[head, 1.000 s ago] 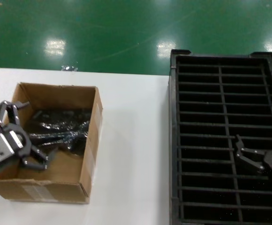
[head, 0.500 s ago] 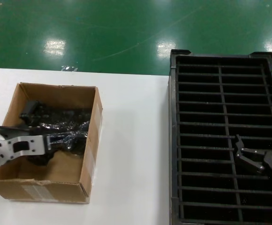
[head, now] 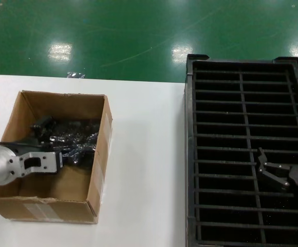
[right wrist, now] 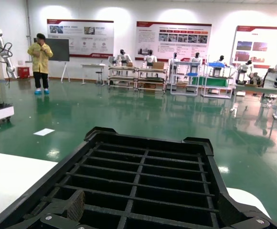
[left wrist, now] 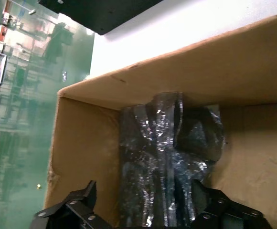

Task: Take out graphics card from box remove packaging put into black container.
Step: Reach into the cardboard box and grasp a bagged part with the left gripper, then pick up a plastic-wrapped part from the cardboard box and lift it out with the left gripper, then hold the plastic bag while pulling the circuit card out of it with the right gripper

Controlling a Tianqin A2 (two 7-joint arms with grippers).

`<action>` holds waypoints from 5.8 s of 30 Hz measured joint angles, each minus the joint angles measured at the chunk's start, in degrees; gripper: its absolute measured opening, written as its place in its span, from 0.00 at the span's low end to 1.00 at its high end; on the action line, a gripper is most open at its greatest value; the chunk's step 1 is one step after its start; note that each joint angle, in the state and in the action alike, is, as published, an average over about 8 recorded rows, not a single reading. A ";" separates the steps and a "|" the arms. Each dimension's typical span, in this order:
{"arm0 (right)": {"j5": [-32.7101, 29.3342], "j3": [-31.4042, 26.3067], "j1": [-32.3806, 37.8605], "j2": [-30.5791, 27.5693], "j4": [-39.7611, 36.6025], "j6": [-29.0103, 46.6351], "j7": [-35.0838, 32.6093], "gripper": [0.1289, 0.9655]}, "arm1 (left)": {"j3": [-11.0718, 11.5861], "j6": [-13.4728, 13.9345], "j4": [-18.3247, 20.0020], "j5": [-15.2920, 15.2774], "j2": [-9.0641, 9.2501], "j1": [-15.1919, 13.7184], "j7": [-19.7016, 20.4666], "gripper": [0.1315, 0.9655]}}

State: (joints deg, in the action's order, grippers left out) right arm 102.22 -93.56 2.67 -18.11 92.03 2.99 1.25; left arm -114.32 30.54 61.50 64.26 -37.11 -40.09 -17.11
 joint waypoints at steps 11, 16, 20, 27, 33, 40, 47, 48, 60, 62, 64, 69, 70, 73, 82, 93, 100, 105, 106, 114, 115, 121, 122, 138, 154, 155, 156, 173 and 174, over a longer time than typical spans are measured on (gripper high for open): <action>0.00 0.00 0.00 0.00 0.00 0.00 0.00 1.00 | 0.30 -0.33 -2.06 2.83 0.26 0.81 -3.43 0.52; 0.00 0.00 0.00 0.00 0.00 0.00 0.00 1.00 | 0.33 -0.43 -2.62 3.58 0.40 0.91 -4.47 0.40; 0.00 0.00 0.00 0.00 0.00 0.00 0.00 1.00 | 0.38 -0.63 -3.26 4.21 0.55 0.79 -5.47 0.29; 0.00 0.00 0.00 0.00 0.00 0.00 0.00 1.00 | 0.53 -1.39 -4.32 4.78 0.86 0.46 -6.65 0.16; 0.00 0.00 0.00 0.00 0.00 0.00 0.00 1.00 | 0.69 -2.91 -4.85 4.64 1.27 0.05 -7.59 0.07; 0.00 0.00 0.00 0.00 0.00 0.00 0.00 1.00 | 1.06 -5.17 -4.69 4.47 1.49 -0.19 -9.06 0.02; 0.00 0.00 0.00 0.00 0.00 0.00 0.00 1.00 | 3.24 -6.46 1.65 1.76 -0.03 2.54 -6.57 0.01; 0.00 0.00 0.00 0.00 0.00 0.00 0.00 1.00 | 3.94 -6.67 3.21 0.99 -0.34 3.25 -5.91 0.01; 0.00 0.00 0.00 0.00 0.00 0.00 0.00 1.00 | 18.60 -4.60 28.43 -10.70 -2.75 17.05 4.08 0.01; 0.00 0.00 0.00 0.00 0.00 0.00 0.00 1.00 | 21.05 -3.60 32.97 -12.04 -2.80 19.72 5.36 0.01; 0.00 0.00 0.00 0.00 0.00 0.00 0.00 1.00 | 22.96 -2.63 37.01 -13.07 -2.72 22.02 6.37 0.01; 0.00 0.00 0.00 0.00 0.00 0.00 0.00 1.00 | 25.34 -0.52 45.40 -14.34 -2.31 26.70 7.63 0.01; 0.00 0.00 0.00 0.00 0.00 0.00 0.00 1.00 | 25.32 -0.20 46.62 -14.43 -2.23 27.45 7.61 0.01; 0.00 0.00 0.00 0.00 0.00 0.00 0.00 1.00 | 24.37 0.40 49.30 -14.56 -1.97 29.31 6.89 0.01; 0.00 0.00 0.00 0.00 0.00 0.00 0.00 1.00 | 18.12 -0.57 50.19 -14.37 -0.22 29.99 1.77 0.01; 0.36 1.64 0.14 1.71 0.40 2.20 -2.30 1.00 | 17.08 -0.97 49.84 -14.37 0.23 29.56 0.79 0.01; 2.30 3.82 1.31 5.68 2.51 8.28 -8.04 1.00 | 17.08 -0.97 49.85 -14.37 0.23 29.56 0.79 0.01; 2.08 0.33 3.22 6.45 4.20 10.55 -8.19 0.98 | 17.08 -0.97 49.85 -14.37 0.23 29.56 0.79 0.01; 1.69 -0.91 3.75 6.33 4.37 10.60 -7.60 0.98 | 17.08 -0.97 49.85 -14.37 0.23 29.56 0.79 0.01; -4.65 -10.81 9.09 4.64 2.84 8.21 -0.27 0.90 | 17.08 -0.97 49.85 -14.37 0.23 29.56 0.79 0.01; -5.85 -11.63 9.79 4.51 2.43 7.93 0.74 0.88 | 17.08 -0.97 49.85 -14.37 0.23 29.56 0.79 0.01; -15.71 -13.21 13.16 5.30 -0.35 8.92 7.15 0.78 | 17.08 -0.97 49.85 -14.37 0.23 29.56 0.79 0.01; -17.75 -13.05 13.57 5.69 -0.82 9.54 8.18 0.75 | 17.08 -0.97 49.85 -14.37 0.23 29.56 0.79 0.01; -38.01 -11.16 14.92 11.28 -3.71 19.73 15.03 0.43 | 17.08 -0.97 49.85 -14.37 0.23 29.56 0.79 0.01; -25.55 -15.02 17.77 3.00 -2.47 27.48 8.44 0.08 | 17.08 -0.97 49.85 -14.37 0.23 29.56 0.79 0.01; -24.66 -15.33 17.99 2.56 -2.49 27.93 7.84 0.07 | 17.08 -0.97 49.85 -14.37 0.23 29.56 0.79 0.01; -23.86 -15.62 18.23 2.18 -2.56 28.33 7.26 0.07 | 17.08 -0.97 49.85 -14.37 0.23 29.56 0.79 0.01; -10.26 -17.45 32.30 0.97 -19.42 38.72 -9.99 0.01 | 17.08 -0.97 49.85 -14.37 0.23 29.56 0.79 0.01; -9.80 -17.69 33.58 0.94 -20.93 39.86 -10.92 0.01 | 17.08 -0.97 49.85 -14.37 0.23 29.56 0.79 0.01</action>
State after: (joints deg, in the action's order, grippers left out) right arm 92.42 -111.25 36.24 -17.17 71.10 42.85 -9.68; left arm -97.24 29.57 111.35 49.88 -36.88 -10.53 -16.31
